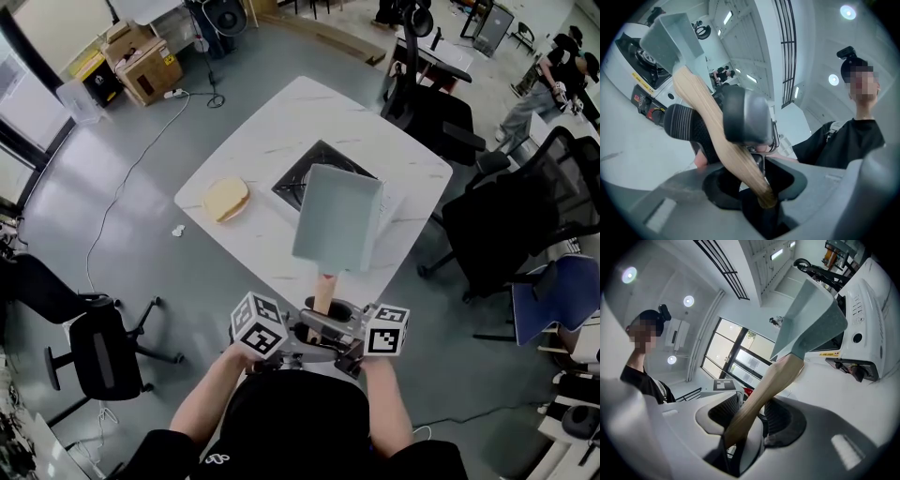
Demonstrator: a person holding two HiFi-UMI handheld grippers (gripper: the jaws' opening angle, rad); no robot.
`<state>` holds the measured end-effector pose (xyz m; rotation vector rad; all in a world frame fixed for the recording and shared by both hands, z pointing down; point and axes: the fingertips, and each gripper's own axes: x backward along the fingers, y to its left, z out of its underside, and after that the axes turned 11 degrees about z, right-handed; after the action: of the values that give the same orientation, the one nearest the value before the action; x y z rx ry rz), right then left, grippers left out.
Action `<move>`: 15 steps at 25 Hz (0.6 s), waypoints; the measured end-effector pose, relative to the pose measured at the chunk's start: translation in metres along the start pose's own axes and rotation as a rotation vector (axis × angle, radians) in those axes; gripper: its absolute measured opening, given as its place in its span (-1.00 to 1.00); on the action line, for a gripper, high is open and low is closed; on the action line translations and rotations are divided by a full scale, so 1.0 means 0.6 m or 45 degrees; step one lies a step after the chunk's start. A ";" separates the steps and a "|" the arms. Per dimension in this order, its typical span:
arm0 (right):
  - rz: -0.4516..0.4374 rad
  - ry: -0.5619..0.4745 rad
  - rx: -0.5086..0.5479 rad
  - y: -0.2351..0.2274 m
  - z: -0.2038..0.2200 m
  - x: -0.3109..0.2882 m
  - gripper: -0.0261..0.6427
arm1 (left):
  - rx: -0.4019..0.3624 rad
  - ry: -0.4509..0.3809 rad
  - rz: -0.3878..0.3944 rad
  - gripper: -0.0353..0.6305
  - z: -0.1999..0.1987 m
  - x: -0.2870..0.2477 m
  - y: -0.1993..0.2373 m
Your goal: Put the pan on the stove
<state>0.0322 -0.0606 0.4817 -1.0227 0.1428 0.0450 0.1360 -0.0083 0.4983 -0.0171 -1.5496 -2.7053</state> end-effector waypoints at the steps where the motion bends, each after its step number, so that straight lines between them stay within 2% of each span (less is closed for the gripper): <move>1: -0.004 0.005 -0.001 -0.001 0.001 -0.001 -0.36 | 0.002 0.000 -0.005 -0.44 0.001 0.000 0.001; 15: 0.005 0.018 0.001 -0.019 -0.022 -0.045 -0.36 | 0.010 0.003 0.000 -0.44 -0.020 0.046 0.021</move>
<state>0.0052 -0.0771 0.4882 -1.0224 0.1579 0.0409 0.1090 -0.0253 0.5037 -0.0135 -1.5590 -2.6982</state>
